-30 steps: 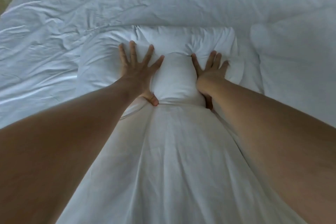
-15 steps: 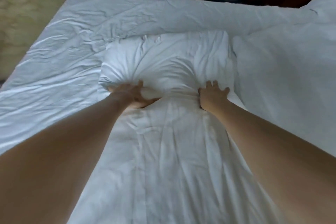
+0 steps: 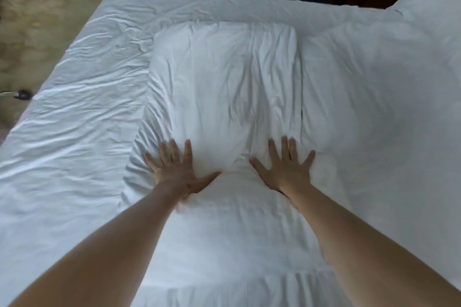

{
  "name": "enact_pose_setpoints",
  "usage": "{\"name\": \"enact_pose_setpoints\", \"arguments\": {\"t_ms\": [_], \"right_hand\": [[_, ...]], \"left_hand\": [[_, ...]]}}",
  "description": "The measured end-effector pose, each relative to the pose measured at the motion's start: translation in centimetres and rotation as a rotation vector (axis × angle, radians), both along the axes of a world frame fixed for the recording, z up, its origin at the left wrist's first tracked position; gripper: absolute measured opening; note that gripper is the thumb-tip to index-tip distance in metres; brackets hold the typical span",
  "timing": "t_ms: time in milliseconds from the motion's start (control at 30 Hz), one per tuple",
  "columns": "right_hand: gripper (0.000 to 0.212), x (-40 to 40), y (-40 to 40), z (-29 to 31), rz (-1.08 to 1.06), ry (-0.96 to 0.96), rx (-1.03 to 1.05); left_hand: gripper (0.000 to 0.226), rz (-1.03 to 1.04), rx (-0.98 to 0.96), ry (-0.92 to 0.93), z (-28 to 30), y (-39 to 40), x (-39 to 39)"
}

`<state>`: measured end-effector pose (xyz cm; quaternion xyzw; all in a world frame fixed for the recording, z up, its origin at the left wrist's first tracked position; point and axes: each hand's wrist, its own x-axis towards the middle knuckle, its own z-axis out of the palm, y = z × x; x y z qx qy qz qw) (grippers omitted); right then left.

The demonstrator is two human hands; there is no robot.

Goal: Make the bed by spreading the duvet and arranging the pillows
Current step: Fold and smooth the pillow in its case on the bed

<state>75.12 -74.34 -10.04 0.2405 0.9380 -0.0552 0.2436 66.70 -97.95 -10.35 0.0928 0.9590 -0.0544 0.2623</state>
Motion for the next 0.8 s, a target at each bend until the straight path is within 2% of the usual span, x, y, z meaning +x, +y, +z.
{"name": "enact_pose_setpoints", "arguments": {"t_ms": [267, 500, 600, 700, 800], "right_hand": [[0.102, 7.2, -2.3, 1.1, -0.005, 0.045, -0.033], [0.107, 11.3, -1.2, 1.7, -0.023, -0.046, -0.129], [0.122, 11.1, -0.4, 1.9, -0.009, -0.167, -0.237], [0.145, 10.0, 0.7, 3.0, 0.044, -0.377, -0.331], [0.157, 9.1, 1.9, 4.7, 0.146, -0.562, -0.27]], "left_hand": [[0.121, -0.008, 0.007, -0.007, 0.4, -3.1, 9.9], [0.121, 0.026, 0.039, -0.05, 0.5, -5.0, 12.0], [0.124, 0.086, 0.073, -0.095, 1.2, -5.6, 11.6], [0.135, 0.187, 0.098, -0.115, 1.6, -6.2, 11.1], [0.146, 0.319, 0.119, -0.143, 2.0, -7.0, 9.7]]}}
